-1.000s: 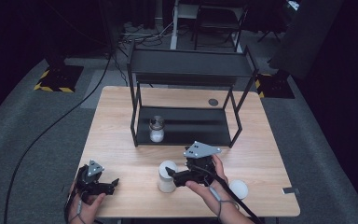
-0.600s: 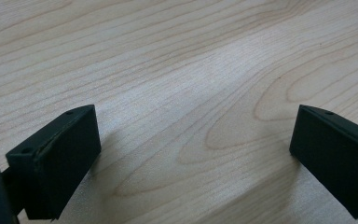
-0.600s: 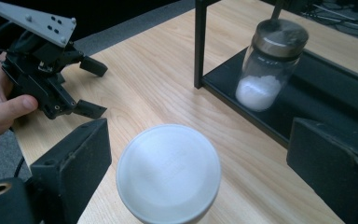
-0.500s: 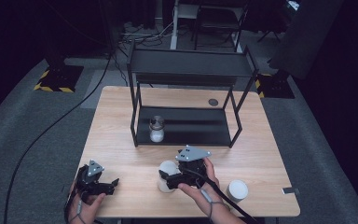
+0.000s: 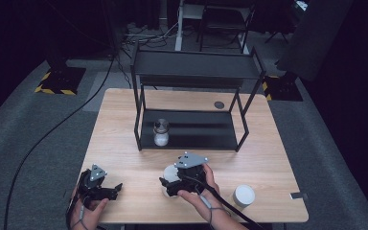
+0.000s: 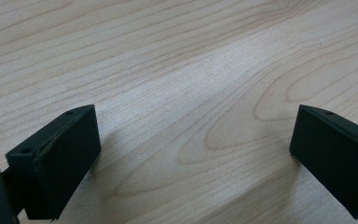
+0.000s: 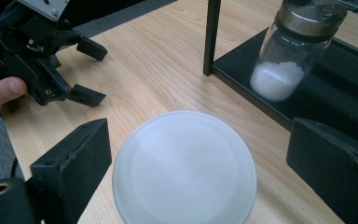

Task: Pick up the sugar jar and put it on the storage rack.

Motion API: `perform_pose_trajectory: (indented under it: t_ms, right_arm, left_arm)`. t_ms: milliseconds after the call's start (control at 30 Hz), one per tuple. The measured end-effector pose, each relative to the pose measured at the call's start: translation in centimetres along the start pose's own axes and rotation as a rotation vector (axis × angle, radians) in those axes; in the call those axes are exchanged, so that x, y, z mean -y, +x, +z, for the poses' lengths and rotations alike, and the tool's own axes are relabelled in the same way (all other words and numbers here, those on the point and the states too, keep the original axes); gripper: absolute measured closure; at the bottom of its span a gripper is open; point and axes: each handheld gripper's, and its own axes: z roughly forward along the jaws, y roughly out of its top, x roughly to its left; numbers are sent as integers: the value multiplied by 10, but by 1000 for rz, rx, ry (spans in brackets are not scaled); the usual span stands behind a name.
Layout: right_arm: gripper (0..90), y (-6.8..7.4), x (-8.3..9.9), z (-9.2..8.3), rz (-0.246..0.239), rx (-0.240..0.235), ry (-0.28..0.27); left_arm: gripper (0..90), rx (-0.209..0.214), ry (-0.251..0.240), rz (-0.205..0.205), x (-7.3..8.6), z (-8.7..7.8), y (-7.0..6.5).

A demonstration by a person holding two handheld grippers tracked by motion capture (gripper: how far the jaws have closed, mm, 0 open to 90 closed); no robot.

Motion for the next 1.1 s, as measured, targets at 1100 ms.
perform_pose_trajectory:
  t_ms: [1100]
  right_arm:
    - [331, -9, -11, -16, -52, -48, 81]
  left_arm:
    - [13, 1, 0, 4, 0, 0, 0]
